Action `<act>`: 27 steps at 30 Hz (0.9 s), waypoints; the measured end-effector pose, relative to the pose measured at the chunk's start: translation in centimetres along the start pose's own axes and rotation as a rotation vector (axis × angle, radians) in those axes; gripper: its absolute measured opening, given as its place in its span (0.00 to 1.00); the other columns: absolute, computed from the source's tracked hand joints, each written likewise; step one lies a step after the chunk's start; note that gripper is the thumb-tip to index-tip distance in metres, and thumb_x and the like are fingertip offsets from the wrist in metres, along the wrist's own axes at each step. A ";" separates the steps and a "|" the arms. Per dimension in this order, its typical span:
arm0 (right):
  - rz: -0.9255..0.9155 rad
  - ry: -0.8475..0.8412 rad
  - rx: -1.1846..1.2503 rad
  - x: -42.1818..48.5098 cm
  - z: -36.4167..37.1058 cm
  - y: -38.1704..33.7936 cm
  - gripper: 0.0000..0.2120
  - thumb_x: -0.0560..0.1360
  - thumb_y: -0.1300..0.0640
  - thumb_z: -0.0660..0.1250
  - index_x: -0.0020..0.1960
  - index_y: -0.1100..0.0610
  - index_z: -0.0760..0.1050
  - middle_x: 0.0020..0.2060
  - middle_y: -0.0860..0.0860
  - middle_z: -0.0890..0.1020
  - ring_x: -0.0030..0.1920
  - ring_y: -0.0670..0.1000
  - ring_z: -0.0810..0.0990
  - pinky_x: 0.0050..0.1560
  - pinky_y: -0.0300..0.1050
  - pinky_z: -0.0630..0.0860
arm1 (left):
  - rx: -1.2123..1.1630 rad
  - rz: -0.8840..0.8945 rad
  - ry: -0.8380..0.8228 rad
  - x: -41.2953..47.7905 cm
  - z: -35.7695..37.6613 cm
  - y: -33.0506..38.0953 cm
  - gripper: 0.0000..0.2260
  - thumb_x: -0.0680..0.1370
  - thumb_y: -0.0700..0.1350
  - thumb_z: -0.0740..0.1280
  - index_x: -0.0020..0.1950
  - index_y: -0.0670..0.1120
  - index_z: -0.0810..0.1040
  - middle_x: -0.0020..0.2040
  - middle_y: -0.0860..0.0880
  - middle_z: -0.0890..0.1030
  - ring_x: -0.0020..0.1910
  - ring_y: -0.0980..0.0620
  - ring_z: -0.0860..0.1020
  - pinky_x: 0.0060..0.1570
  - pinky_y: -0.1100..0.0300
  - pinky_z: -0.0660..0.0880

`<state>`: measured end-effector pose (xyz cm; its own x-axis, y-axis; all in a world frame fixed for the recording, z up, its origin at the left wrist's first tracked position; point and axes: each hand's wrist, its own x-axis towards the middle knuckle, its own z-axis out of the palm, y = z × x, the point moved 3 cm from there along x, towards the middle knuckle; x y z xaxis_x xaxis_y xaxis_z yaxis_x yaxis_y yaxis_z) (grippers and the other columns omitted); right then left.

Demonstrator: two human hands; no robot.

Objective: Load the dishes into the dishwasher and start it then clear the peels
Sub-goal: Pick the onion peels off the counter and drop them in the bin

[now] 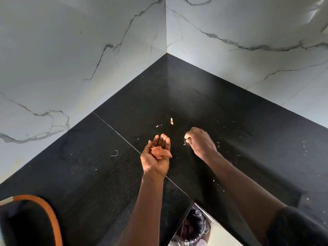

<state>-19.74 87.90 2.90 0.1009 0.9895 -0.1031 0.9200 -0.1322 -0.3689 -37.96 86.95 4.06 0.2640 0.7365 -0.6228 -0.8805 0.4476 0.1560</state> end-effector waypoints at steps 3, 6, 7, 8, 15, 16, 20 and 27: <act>-0.037 -0.028 -0.082 -0.1 0.3 -0.7 0.08 0.75 0.69 0.68 0.50 0.60 0.81 0.45 0.52 0.80 0.41 0.52 0.79 0.38 0.43 0.71 | 0.000 0.004 0.004 -0.4 0.0 0.1 0.19 0.85 0.47 0.54 0.52 0.37 0.80 0.49 0.37 0.83 0.48 0.41 0.84 0.48 0.50 0.83; -0.029 -0.039 -0.097 0.2 -0.1 -1.5 0.05 0.76 0.67 0.68 0.50 0.60 0.80 0.43 0.52 0.81 0.40 0.52 0.79 0.38 0.42 0.71 | -0.005 0.003 -0.003 -0.7 0.0 -0.1 0.19 0.85 0.46 0.54 0.51 0.36 0.80 0.50 0.37 0.83 0.47 0.41 0.84 0.44 0.51 0.83; -0.024 -0.044 -0.082 0.2 -0.2 -1.6 0.05 0.77 0.66 0.68 0.50 0.60 0.80 0.43 0.53 0.82 0.41 0.52 0.80 0.39 0.43 0.72 | -0.007 0.001 -0.004 -0.8 0.0 -0.2 0.19 0.85 0.46 0.54 0.51 0.36 0.80 0.50 0.37 0.83 0.47 0.41 0.84 0.44 0.51 0.83; -0.001 -0.050 -0.039 0.2 -0.3 -1.5 0.05 0.77 0.65 0.68 0.51 0.59 0.81 0.44 0.53 0.83 0.43 0.53 0.82 0.40 0.43 0.73 | -0.008 -0.003 -0.005 -0.8 0.0 -0.2 0.19 0.85 0.46 0.54 0.51 0.36 0.80 0.50 0.37 0.83 0.47 0.41 0.84 0.44 0.51 0.83; 0.052 -0.045 0.066 -0.4 0.4 -0.7 0.08 0.77 0.65 0.68 0.52 0.56 0.83 0.44 0.48 0.82 0.44 0.49 0.83 0.45 0.43 0.79 | -0.045 -0.013 -0.021 -1.1 0.2 0.0 0.19 0.86 0.46 0.53 0.52 0.36 0.79 0.50 0.36 0.82 0.50 0.40 0.82 0.36 0.55 0.82; 0.015 -0.052 0.036 -0.6 0.5 -0.9 0.07 0.77 0.65 0.69 0.53 0.57 0.82 0.45 0.49 0.82 0.45 0.50 0.83 0.46 0.43 0.79 | -0.046 -0.012 -0.024 -1.1 0.2 0.0 0.19 0.86 0.46 0.53 0.52 0.36 0.79 0.50 0.36 0.82 0.50 0.40 0.81 0.36 0.56 0.82; -0.132 -0.070 -0.113 -1.2 0.5 -2.5 0.05 0.76 0.67 0.69 0.50 0.59 0.80 0.46 0.52 0.80 0.44 0.53 0.81 0.43 0.44 0.76 | -0.026 -0.008 -0.021 -0.8 -0.2 -0.1 0.19 0.86 0.46 0.53 0.52 0.36 0.79 0.50 0.36 0.82 0.49 0.40 0.83 0.39 0.54 0.83; -0.017 0.027 0.110 -1.9 -0.5 -3.4 0.05 0.75 0.62 0.73 0.51 0.57 0.82 0.46 0.49 0.83 0.44 0.48 0.83 0.43 0.39 0.79 | 0.025 -0.009 0.017 -0.2 -0.8 -0.4 0.18 0.85 0.46 0.54 0.53 0.36 0.80 0.52 0.37 0.83 0.49 0.41 0.84 0.43 0.51 0.83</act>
<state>-22.86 86.51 4.79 0.0975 0.9927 -0.0712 0.8749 -0.1196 -0.4693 -37.94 86.19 3.51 0.2646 0.7238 -0.6373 -0.8681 0.4665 0.1694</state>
